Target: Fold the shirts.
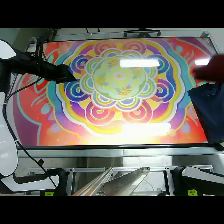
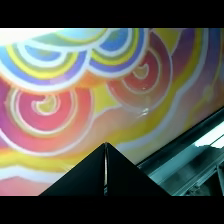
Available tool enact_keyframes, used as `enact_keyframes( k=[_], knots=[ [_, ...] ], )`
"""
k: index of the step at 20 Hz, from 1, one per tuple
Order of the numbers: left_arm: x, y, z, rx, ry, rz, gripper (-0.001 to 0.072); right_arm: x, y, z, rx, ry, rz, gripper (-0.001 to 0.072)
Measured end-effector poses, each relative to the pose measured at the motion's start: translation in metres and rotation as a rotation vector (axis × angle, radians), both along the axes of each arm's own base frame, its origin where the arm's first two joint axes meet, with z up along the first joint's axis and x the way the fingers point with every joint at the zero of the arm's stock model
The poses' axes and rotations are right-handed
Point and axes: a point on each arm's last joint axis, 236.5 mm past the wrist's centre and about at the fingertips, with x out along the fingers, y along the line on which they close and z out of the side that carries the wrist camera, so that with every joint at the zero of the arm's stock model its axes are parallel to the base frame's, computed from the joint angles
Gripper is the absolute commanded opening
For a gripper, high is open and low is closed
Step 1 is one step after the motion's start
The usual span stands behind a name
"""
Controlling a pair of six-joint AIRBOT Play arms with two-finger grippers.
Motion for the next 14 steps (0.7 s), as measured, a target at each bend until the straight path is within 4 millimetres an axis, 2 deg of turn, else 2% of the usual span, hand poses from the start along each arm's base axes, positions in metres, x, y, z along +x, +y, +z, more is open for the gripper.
enact_keyframes(
  k=[2,4,5,6,7,9,12,13,14],
  knots=[
    [-0.005,0.000,-0.015,0.001,0.044,0.000,0.0021,-0.050,-0.009,-0.048,0.080,0.136,-0.115,0.0019],
    [-0.010,0.000,-0.031,0.005,0.087,-0.006,0.0021,-0.098,-0.008,-0.098,0.157,0.268,-0.210,0.0030],
    [-0.013,0.000,-0.037,0.005,0.104,-0.009,0.0021,-0.119,-0.007,-0.121,0.189,0.325,-0.251,0.0112],
    [-0.015,0.000,-0.042,0.007,0.119,-0.012,0.0021,-0.139,-0.006,-0.143,0.220,0.380,-0.289,0.0395],
    [-0.017,0.001,-0.046,0.007,0.130,-0.014,0.0021,-0.156,-0.003,-0.162,0.249,0.430,-0.313,0.0624],
    [-0.020,0.000,-0.051,0.006,0.145,-0.016,0.0021,-0.176,0.003,-0.184,0.286,0.489,-0.326,0.0635],
    [-0.022,-0.003,-0.052,-0.011,0.152,-0.026,0.0021,-0.195,0.012,-0.196,0.322,0.555,-0.325,0.0626],
    [-0.022,-0.006,-0.050,-0.022,0.147,-0.033,0.0021,-0.197,0.016,-0.195,0.338,0.566,-0.321,0.0435],
    [-0.022,-0.008,-0.046,-0.032,0.139,-0.039,0.0021,-0.198,0.021,-0.191,0.357,0.571,-0.317,0.0186]
  ],
)
